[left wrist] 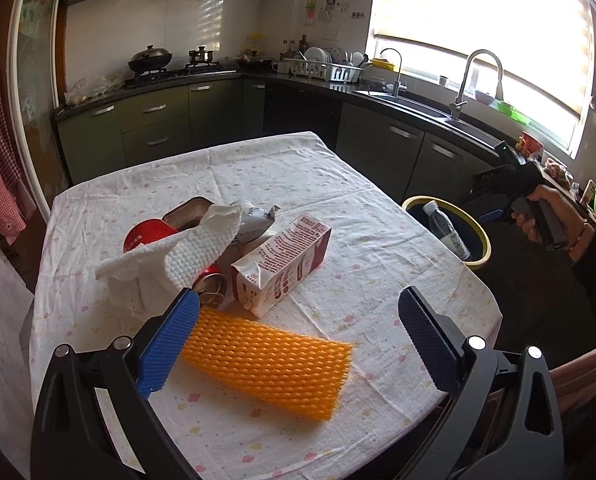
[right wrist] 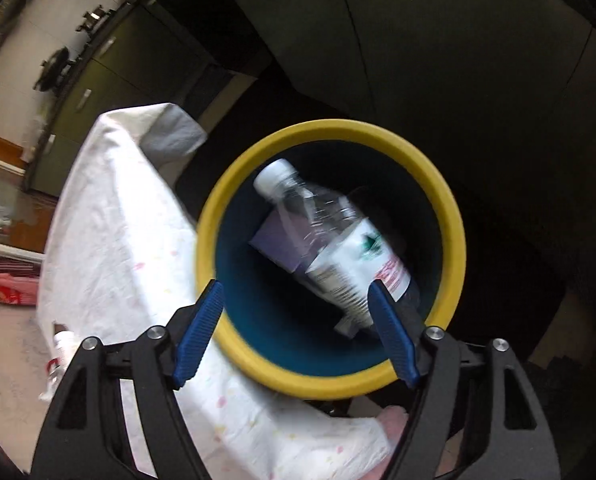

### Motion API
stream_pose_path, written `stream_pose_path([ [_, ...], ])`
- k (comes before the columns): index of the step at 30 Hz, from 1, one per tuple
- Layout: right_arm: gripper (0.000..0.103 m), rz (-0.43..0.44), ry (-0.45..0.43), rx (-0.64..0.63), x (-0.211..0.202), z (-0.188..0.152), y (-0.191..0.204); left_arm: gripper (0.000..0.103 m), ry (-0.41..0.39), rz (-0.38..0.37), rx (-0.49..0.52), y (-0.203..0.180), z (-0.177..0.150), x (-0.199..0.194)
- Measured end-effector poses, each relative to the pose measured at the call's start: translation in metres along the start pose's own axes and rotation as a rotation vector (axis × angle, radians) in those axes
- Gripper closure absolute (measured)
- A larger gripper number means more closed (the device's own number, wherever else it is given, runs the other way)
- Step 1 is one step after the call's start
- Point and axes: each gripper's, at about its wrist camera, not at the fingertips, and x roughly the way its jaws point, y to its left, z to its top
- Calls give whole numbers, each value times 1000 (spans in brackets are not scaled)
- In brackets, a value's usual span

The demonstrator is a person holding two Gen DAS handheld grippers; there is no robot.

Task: Collect trash
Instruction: 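Carry the water bottle over the bin and release it from the right gripper, then move the left gripper down toward the orange foam net sleeve, then grasp the orange foam net sleeve with the left gripper and lift it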

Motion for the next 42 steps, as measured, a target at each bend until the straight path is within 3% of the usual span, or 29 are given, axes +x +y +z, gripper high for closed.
stream_pose_path([
  [8,23,168,-49,-132,-32,-72,41,5,26,-3,13,-5,-10,9],
  [13,19,213,-95,-279,-41,-120,75,5,77,32,30,-5,-30,11],
  [18,19,252,-85,-340,-40,-148,85,5,126,69,-1,4,-48,14],
  [24,18,248,-101,-437,-45,-167,97,5,224,38,-205,30,-65,27],
  [30,17,246,-125,-491,-41,-170,101,5,288,22,-361,33,-58,47],
  [33,16,260,-132,-497,-37,-170,99,5,343,67,-424,29,-49,66],
  [36,16,299,-126,-498,-33,-169,96,5,374,164,-503,35,-44,78],
  [42,15,366,-124,-508,-25,-167,92,5,401,278,-663,43,-36,92],
])
